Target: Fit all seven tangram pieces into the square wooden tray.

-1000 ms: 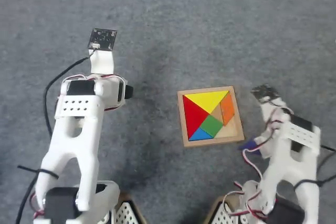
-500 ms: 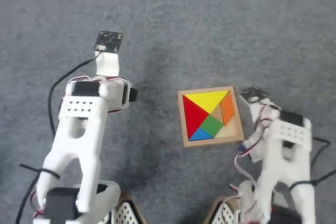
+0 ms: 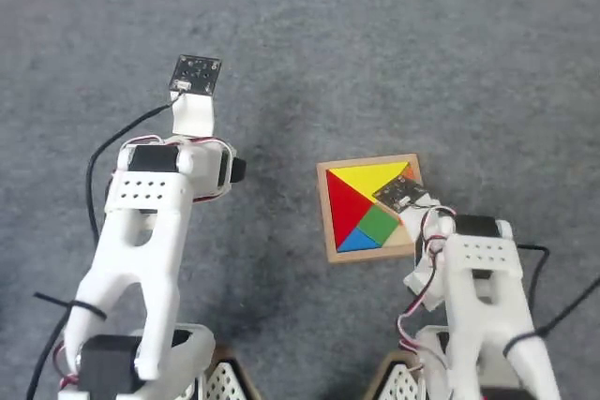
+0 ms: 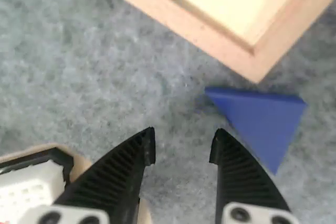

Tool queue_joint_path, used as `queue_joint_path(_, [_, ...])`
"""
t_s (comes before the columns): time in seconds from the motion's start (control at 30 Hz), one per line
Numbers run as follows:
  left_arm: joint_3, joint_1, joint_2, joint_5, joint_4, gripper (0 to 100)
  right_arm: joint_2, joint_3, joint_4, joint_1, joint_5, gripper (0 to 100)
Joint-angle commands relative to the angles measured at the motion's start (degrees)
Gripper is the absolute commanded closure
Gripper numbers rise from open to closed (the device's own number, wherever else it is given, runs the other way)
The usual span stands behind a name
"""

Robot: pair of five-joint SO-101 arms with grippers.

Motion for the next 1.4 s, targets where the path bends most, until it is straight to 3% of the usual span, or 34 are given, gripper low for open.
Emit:
queue_joint_path(0.0, [-0.75, 0.00, -2.02, -0.26, -1.23, 77, 7.34, -4.57, -5.05, 5.49, 0.88, 81.1])
queue_joint_path(0.33, [-0.66, 0.44, -2.02, -0.26, -1.23, 77, 18.77, -15.65, -14.20, 24.22, 0.62, 81.1])
queue_joint_path(0.53, [-0.66, 0.44, -2.02, -0.26, -1.32, 77, 21.05, -21.45, -15.08, 28.35, -2.90, 81.1])
queue_joint_path(0.83, [-0.57, 0.44, -2.02, -0.26, -1.32, 77, 21.23, -23.03, -16.22, 27.47, -8.44, 81.1])
queue_joint_path(1.37, [-0.57, 0.44, -2.02, -0.44, -1.41, 77, 16.66, -17.85, -9.63, 8.75, -9.85, 81.1])
